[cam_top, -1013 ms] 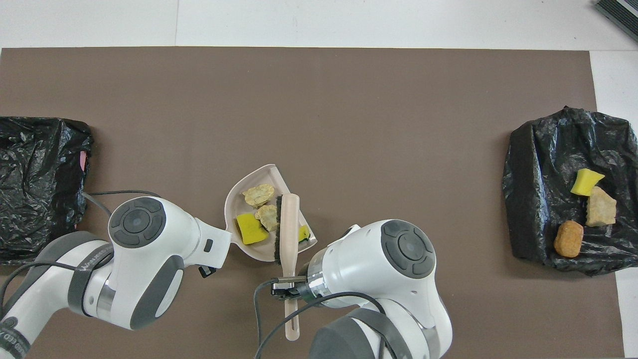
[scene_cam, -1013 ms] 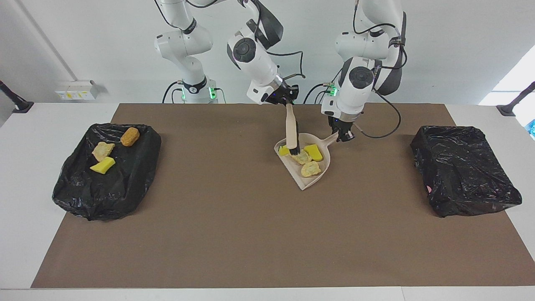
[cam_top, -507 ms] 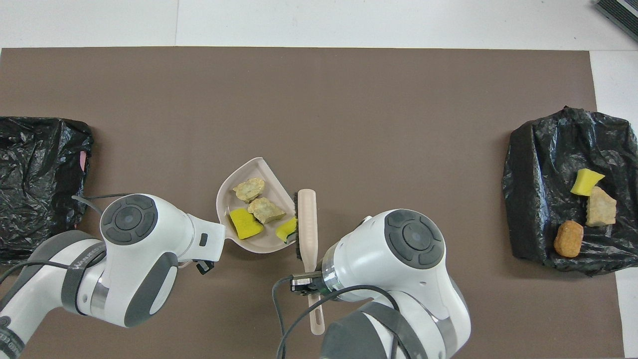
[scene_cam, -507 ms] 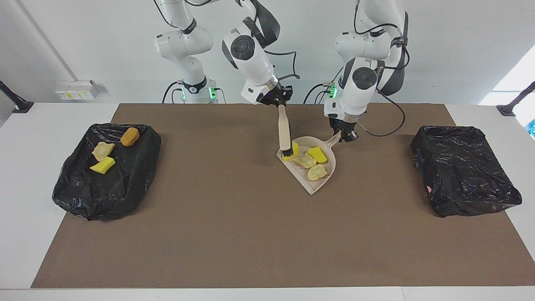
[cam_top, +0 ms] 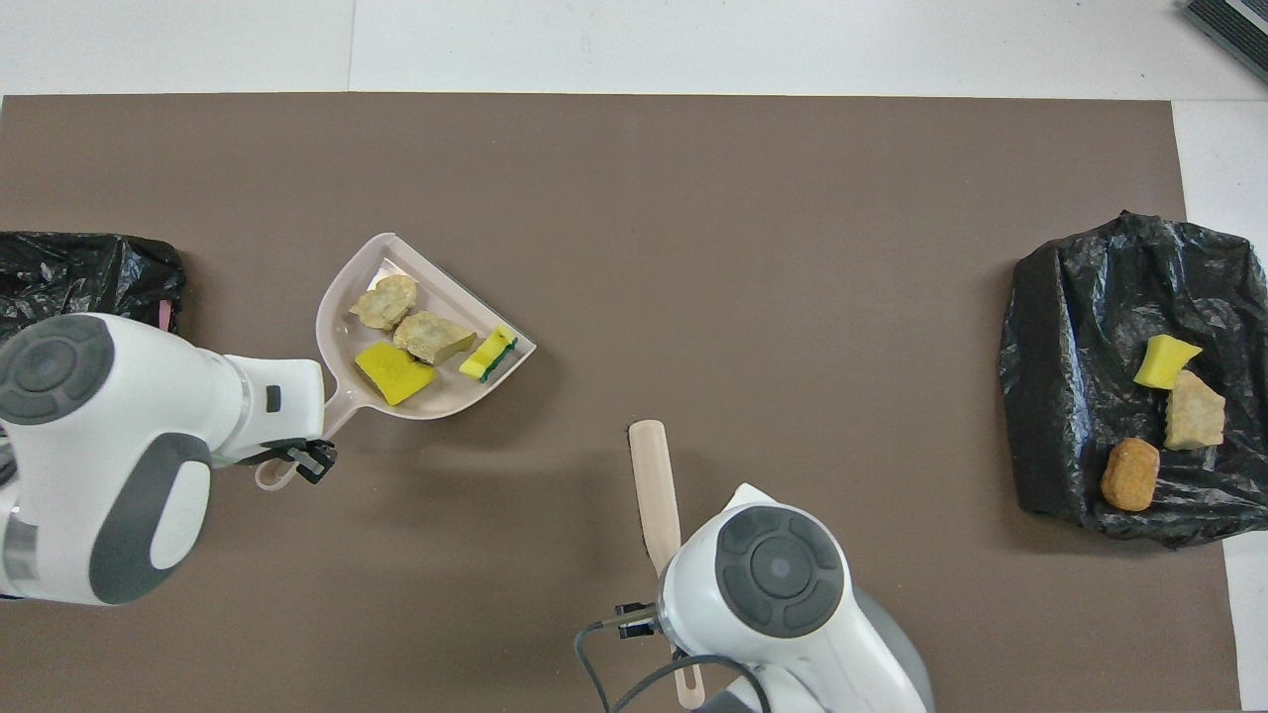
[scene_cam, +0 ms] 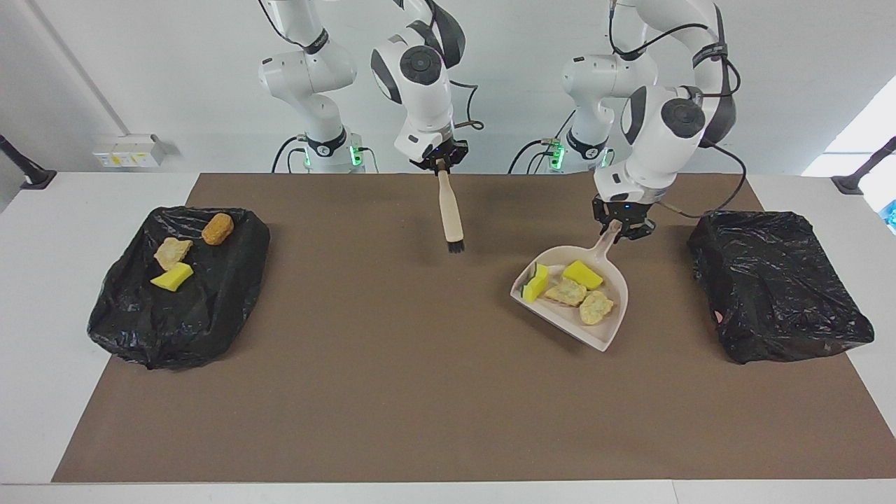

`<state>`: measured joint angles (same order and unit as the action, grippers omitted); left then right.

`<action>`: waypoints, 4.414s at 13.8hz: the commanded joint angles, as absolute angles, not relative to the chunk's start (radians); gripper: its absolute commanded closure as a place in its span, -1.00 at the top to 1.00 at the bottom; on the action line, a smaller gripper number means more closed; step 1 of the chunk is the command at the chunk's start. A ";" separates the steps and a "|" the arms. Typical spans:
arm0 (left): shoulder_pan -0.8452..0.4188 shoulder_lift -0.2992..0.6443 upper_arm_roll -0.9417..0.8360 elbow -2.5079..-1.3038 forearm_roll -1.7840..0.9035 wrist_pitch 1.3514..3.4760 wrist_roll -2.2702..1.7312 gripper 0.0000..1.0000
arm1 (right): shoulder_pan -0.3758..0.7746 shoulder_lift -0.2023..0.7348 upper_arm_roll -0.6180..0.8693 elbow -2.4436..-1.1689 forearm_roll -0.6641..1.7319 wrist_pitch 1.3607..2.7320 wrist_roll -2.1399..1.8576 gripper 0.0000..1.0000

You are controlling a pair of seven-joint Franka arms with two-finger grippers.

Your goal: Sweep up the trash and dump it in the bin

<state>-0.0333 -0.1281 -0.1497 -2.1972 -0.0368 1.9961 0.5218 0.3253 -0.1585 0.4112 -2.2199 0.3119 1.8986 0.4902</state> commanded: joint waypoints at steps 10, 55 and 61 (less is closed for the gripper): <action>0.336 -0.055 -0.155 -1.863 -0.058 1.631 0.742 -1.00 | 0.607 0.006 0.417 -2.307 0.161 2.186 0.914 -0.23; 0.523 0.193 -0.156 -1.592 0.847 2.054 1.680 -1.00 | -0.108 -0.032 0.131 -1.678 0.005 1.602 -0.014 1.00; 0.425 0.155 -0.155 -1.572 0.917 1.977 1.612 -1.00 | -0.055 -0.034 0.026 -1.634 0.012 1.516 -0.002 1.00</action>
